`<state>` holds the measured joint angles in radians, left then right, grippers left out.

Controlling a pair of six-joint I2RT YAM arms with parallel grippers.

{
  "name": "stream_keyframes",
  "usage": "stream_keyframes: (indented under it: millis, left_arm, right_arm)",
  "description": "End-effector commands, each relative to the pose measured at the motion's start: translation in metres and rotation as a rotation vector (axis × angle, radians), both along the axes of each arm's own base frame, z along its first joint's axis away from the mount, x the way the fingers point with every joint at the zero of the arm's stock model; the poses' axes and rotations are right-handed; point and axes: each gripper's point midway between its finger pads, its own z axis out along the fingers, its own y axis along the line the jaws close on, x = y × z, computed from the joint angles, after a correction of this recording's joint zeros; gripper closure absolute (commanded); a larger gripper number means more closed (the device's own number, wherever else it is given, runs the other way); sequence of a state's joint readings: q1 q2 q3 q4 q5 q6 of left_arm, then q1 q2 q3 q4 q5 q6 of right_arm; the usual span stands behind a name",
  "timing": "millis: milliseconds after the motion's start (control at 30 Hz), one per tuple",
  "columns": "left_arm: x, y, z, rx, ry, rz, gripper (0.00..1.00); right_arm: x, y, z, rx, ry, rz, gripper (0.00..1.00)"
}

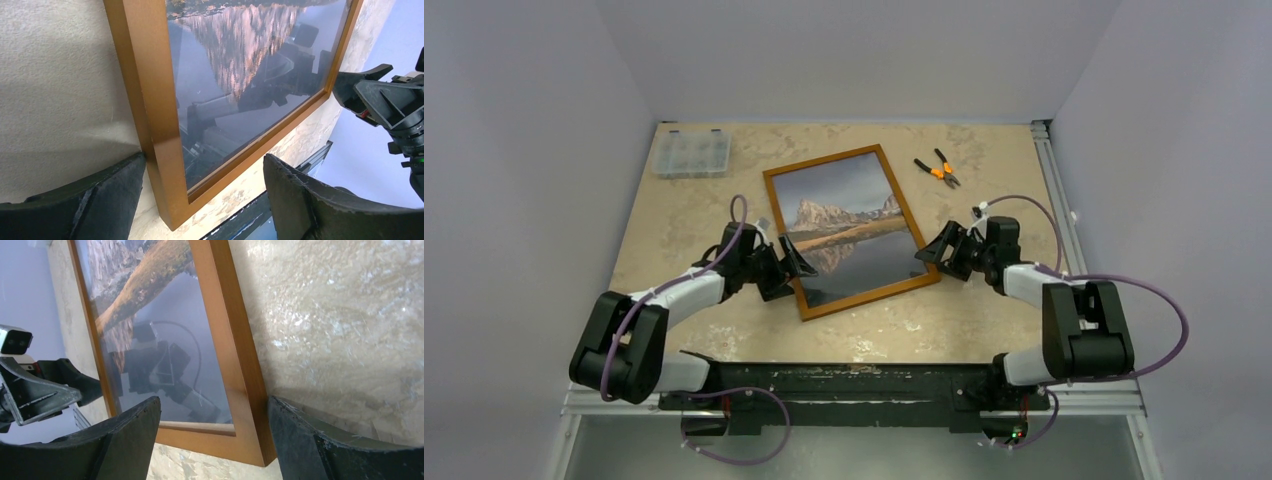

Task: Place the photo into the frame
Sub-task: Adjust the photo frame at the center of the board.

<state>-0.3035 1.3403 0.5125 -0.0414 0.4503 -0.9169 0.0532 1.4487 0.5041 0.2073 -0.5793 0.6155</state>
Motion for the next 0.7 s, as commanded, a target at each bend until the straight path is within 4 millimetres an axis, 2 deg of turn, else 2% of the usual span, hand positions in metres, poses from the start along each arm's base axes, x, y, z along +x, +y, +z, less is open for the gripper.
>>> stream_keyframes:
  millis: [0,167,433,667]
  left_arm:
    - [-0.01,-0.002,-0.019,0.046,0.038,-0.017,0.15]
    - [-0.017,-0.005,-0.022,0.058,0.044,-0.035,0.15]
    - [-0.028,-0.008,-0.023,0.073,0.045,-0.035,0.15]
    - [-0.032,-0.007,-0.021,0.087,0.036,-0.026,0.15]
  right_arm:
    - [-0.056,0.001,-0.03,-0.009,0.189,0.042,0.23]
    - [-0.068,0.001,-0.023,-0.005,0.173,0.052,0.23]
    - [-0.102,0.005,-0.027,0.021,0.209,0.06,0.23]
    - [-0.116,0.011,-0.023,0.065,0.223,0.06,0.24]
